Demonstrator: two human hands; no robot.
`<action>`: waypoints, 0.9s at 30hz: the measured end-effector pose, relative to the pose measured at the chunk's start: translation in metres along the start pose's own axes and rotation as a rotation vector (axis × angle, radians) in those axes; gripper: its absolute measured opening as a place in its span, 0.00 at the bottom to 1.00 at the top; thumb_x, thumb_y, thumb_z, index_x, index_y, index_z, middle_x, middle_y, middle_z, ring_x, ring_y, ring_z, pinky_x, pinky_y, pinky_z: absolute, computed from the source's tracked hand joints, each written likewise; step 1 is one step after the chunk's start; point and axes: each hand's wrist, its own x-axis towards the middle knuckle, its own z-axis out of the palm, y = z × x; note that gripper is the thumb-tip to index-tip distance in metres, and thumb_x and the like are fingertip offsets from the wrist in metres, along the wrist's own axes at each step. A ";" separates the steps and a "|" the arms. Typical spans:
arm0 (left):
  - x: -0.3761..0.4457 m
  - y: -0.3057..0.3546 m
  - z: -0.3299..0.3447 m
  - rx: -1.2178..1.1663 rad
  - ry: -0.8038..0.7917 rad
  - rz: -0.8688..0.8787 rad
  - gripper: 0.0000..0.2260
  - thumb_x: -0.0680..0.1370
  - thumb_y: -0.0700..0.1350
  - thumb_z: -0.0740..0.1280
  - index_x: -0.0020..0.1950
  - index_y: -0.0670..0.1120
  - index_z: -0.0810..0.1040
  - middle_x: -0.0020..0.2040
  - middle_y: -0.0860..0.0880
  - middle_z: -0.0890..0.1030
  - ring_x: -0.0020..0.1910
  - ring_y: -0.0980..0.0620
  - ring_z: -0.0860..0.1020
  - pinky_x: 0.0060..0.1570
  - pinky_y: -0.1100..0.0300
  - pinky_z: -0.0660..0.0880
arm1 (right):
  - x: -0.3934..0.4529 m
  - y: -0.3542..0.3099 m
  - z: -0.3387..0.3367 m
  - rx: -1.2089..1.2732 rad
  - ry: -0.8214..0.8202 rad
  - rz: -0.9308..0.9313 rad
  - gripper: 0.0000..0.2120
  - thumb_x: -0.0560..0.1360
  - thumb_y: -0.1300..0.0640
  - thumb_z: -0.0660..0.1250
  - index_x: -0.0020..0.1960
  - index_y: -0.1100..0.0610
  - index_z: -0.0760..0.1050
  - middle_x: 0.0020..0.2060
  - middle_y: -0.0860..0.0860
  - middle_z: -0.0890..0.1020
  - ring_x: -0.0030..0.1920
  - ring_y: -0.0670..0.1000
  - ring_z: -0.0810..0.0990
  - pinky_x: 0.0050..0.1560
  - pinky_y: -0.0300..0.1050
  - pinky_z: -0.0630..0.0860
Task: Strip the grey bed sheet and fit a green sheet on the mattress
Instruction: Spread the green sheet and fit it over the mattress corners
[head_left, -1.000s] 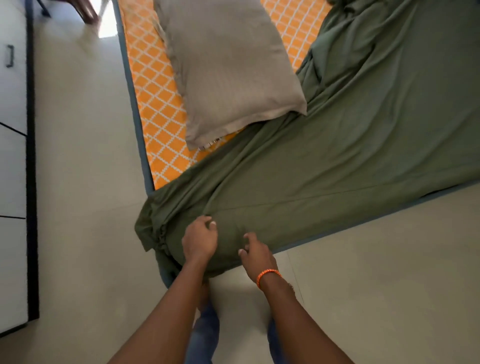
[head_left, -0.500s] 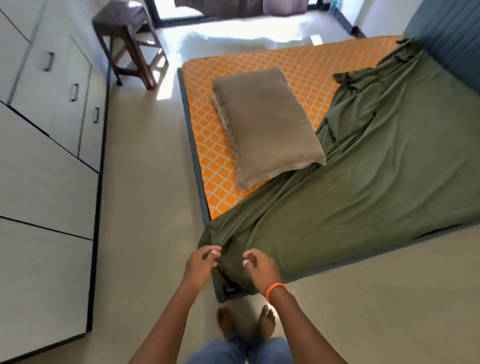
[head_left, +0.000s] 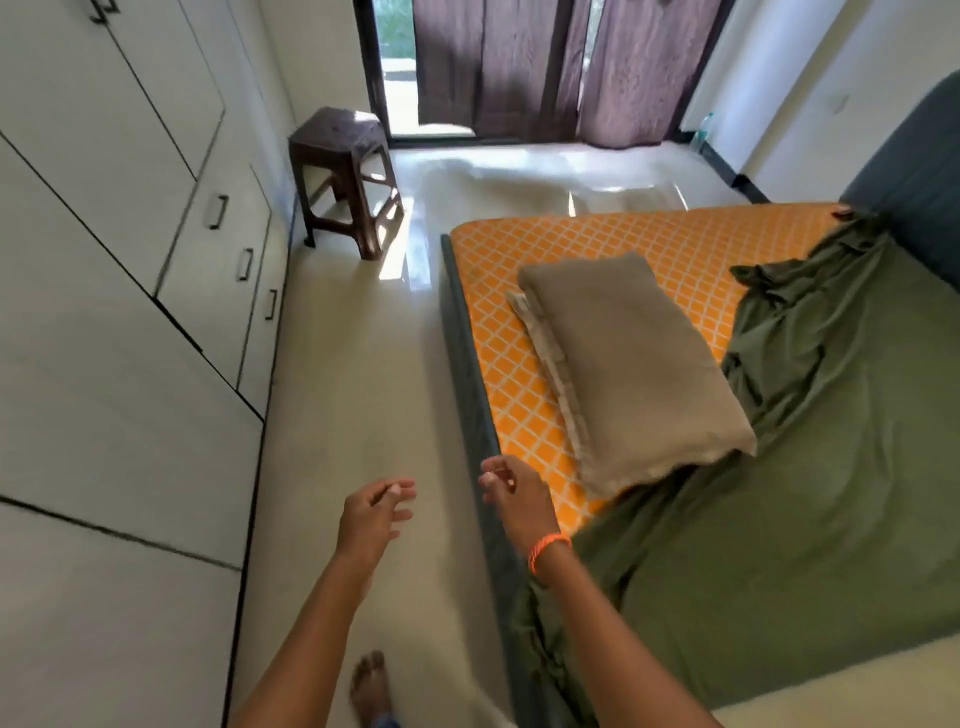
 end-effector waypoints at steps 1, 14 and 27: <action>0.022 0.006 -0.025 -0.009 0.038 -0.005 0.12 0.86 0.43 0.62 0.56 0.51 0.85 0.52 0.51 0.87 0.51 0.46 0.86 0.46 0.54 0.78 | 0.017 -0.017 0.026 0.023 0.004 -0.012 0.07 0.80 0.62 0.67 0.52 0.53 0.81 0.43 0.50 0.86 0.41 0.49 0.85 0.44 0.42 0.81; 0.223 0.136 -0.161 0.038 -0.040 0.116 0.11 0.85 0.41 0.63 0.53 0.51 0.85 0.47 0.53 0.88 0.45 0.49 0.86 0.45 0.54 0.79 | 0.176 -0.169 0.181 0.049 0.069 -0.046 0.07 0.82 0.59 0.66 0.53 0.48 0.80 0.44 0.48 0.85 0.41 0.48 0.86 0.40 0.39 0.80; 0.520 0.319 -0.243 0.019 0.055 0.183 0.12 0.85 0.40 0.63 0.52 0.50 0.86 0.45 0.52 0.88 0.43 0.48 0.86 0.44 0.54 0.78 | 0.518 -0.333 0.273 0.045 0.027 -0.137 0.09 0.83 0.59 0.64 0.49 0.52 0.82 0.41 0.48 0.86 0.40 0.46 0.86 0.39 0.37 0.79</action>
